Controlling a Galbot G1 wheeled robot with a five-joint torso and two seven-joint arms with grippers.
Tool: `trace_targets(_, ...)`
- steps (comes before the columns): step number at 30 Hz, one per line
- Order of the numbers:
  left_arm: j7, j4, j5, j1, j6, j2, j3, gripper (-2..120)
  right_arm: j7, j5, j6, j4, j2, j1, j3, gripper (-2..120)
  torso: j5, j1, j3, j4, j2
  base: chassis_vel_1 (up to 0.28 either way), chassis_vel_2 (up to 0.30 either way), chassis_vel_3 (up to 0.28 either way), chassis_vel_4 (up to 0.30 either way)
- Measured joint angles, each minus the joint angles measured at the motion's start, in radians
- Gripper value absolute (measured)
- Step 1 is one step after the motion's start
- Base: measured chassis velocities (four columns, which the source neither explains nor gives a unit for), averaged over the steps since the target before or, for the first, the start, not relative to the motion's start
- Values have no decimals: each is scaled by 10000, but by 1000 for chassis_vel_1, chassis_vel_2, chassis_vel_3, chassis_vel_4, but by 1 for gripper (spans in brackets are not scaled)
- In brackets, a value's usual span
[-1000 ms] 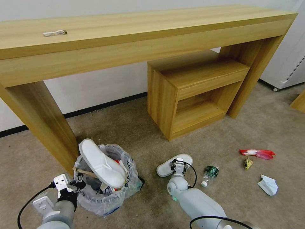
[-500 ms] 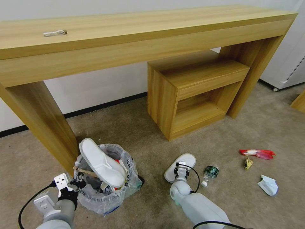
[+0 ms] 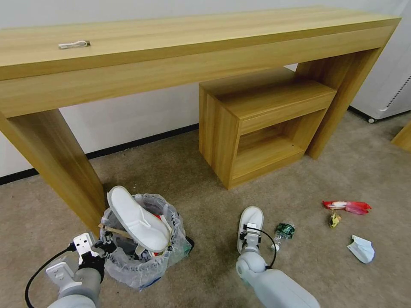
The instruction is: Pick up the trash bin and place the garbage on the floor into it.
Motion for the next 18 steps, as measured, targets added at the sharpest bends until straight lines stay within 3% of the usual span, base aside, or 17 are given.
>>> trace_targets(10,2,208,190,-11,0,-110,43,1,-397,-586,547,3162,-2019,-1072,447,0,-3,0,0,-2,0,0,0,0,0)
trace_targets(15,2,187,195,57,15,-99,37,1,-687,-748,866,4183,-2442,-1121,413,0,-1,0,0,-1,0,0,0,0,0)
trace_targets(17,1,83,230,162,40,-102,37,1,-931,-837,1095,5428,-2823,-937,280,0,-1,0,0,1,0,0,0,0,0)
trace_targets(18,1,83,230,162,40,-102,37,1,-931,-837,1095,5428,-2823,-937,280,0,-1,0,0,1,0,0,0,0,0)
